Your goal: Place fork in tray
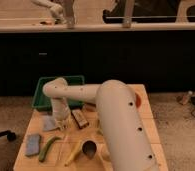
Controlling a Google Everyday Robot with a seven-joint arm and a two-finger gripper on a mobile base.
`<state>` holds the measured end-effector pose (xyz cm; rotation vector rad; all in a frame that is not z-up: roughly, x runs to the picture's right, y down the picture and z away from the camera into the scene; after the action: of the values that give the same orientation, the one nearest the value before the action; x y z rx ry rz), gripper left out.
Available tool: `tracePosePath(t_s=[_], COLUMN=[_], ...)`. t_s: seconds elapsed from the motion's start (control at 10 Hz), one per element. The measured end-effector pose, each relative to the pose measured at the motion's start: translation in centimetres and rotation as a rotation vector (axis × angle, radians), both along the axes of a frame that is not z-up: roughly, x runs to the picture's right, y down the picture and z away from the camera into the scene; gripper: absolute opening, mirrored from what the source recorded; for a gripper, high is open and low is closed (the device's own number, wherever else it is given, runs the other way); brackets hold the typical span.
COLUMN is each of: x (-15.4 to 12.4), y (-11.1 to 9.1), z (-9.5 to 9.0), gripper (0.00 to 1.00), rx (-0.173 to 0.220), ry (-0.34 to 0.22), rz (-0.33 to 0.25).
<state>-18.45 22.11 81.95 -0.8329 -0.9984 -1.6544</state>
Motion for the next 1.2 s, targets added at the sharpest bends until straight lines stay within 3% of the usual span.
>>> tracePosePath(t_s=[0.3, 0.7, 0.9, 1.2], x=[-0.7, -1.1, -1.6, -2.7], y=[-2.4, -5.7, -9.1, -12.4], z=[-2.2, -3.3, -4.2, -4.3], gripper=[0.00, 0.00, 0.00, 0.00], rx=[0.078, 0.150, 0.199, 0.249], ry=[-0.018, -0.019, -0.021, -0.025], rz=[-0.009, -0.016, -0.025, -0.041])
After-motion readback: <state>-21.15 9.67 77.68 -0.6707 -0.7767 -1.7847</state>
